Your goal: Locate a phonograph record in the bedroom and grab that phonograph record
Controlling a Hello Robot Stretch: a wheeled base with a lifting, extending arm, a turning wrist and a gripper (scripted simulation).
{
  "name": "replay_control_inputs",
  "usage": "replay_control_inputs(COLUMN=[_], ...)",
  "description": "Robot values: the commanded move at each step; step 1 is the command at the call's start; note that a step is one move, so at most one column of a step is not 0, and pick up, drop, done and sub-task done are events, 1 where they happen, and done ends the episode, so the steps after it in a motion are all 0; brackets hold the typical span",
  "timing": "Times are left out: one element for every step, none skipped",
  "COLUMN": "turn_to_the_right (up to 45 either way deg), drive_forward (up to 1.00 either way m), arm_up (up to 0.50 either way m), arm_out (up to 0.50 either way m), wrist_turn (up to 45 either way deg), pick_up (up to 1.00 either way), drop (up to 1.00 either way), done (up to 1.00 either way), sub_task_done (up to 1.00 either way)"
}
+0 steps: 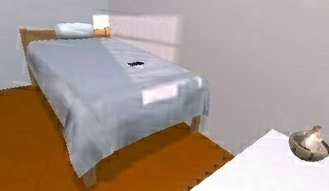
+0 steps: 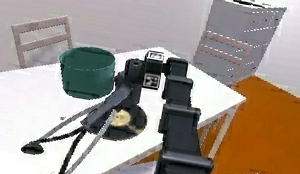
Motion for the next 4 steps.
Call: replay_control_inputs(turn_to_the_right=[0.0, 0.0, 0.0, 0.0], drive_forward=[0.00, 0.00, 0.00, 0.00], arm_up=[0.00, 0.00, 0.00, -0.30], arm_out=[0.00, 0.00, 0.00, 0.00], wrist_turn=[45.0, 45.0, 9.0, 0.0], pick_up=[0.00, 0.00, 0.00, 0.00], drop=[0.00, 0.00, 0.00, 0.00], done=[0.00, 0.00, 0.00, 0.00], sub_task_done=[0.00, 0.00, 0.00, 0.00])
